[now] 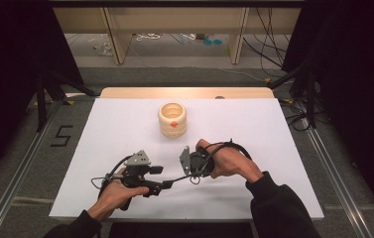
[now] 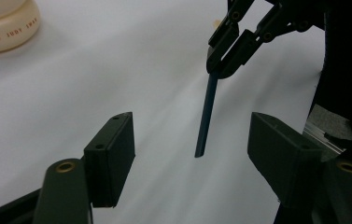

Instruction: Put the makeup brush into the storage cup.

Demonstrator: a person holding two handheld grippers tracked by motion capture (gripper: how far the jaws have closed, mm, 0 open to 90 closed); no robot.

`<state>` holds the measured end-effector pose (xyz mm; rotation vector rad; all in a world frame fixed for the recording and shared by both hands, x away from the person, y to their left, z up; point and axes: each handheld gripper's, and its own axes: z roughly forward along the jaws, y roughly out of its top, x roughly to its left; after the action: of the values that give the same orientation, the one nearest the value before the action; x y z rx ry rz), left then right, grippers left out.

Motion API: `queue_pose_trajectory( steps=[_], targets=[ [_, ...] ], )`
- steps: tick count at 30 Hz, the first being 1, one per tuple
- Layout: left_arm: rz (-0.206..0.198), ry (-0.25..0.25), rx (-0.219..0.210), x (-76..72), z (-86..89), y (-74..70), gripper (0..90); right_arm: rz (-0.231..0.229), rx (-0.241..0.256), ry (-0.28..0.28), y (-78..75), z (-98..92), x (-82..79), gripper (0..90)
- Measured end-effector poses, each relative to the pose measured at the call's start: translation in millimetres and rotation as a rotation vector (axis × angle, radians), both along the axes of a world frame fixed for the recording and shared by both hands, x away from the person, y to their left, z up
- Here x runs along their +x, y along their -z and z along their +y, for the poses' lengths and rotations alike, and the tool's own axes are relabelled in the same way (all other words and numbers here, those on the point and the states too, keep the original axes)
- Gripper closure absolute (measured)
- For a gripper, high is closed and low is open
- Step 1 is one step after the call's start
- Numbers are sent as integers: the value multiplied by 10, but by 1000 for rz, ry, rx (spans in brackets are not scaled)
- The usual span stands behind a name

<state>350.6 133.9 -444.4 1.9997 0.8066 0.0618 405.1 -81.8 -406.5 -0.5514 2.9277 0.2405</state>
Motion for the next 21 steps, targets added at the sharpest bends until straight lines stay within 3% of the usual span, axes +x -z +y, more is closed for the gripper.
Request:
queue_pose_trajectory(
  steps=[3,4,6,9,15,21],
  targets=[
    [2,15,10,16,-21,-2,345,-9,0,-31,-1,44,-29,830],
    [26,15,8,12,-34,-6,349,-2,7,-32,4,55,-44,830],
    [20,31,28,23,-46,-13,359,-17,1,-35,-18,71,-66,831],
    [52,30,26,39,-64,-7,375,-6,9,-57,-40,81,-77,830],
    [112,38,28,73,-101,-3,411,-29,19,-94,-63,119,-126,831],
    [155,70,46,87,-140,2,446,-32,10,-121,-61,153,-173,830]
  ],
)
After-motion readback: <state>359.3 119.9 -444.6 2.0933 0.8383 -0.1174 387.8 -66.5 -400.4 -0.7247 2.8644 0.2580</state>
